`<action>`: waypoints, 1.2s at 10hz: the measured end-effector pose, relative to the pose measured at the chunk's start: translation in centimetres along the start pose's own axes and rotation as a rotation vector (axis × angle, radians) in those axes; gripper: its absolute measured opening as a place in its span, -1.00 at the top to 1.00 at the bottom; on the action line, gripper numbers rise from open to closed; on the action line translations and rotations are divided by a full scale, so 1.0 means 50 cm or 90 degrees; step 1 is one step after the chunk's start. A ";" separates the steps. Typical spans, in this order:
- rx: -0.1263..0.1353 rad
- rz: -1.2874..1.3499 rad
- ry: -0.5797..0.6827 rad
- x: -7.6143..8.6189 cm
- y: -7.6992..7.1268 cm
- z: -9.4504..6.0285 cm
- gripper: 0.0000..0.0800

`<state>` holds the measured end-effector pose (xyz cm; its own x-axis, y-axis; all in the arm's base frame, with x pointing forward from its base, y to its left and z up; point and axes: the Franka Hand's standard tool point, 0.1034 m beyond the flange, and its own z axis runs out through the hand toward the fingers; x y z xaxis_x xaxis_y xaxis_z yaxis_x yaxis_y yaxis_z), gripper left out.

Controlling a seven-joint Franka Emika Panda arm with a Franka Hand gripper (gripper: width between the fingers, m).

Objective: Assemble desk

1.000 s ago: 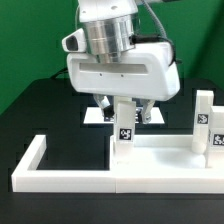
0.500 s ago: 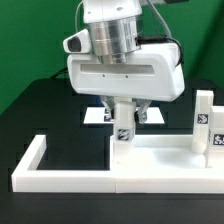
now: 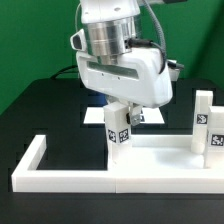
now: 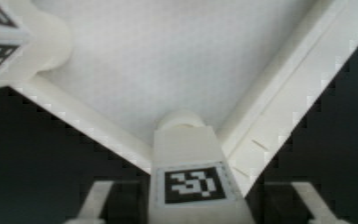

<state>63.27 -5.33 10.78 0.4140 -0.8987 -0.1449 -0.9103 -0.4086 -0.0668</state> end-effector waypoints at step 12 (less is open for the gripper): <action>0.023 0.028 -0.035 -0.021 -0.017 0.002 -0.61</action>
Offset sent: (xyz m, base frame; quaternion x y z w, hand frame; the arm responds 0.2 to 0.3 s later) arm 0.0121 0.0087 -0.0022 0.1368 -0.0666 0.4091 0.8997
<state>63.63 -4.02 10.88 0.3740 -0.9050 -0.2027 -0.9273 -0.3621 -0.0944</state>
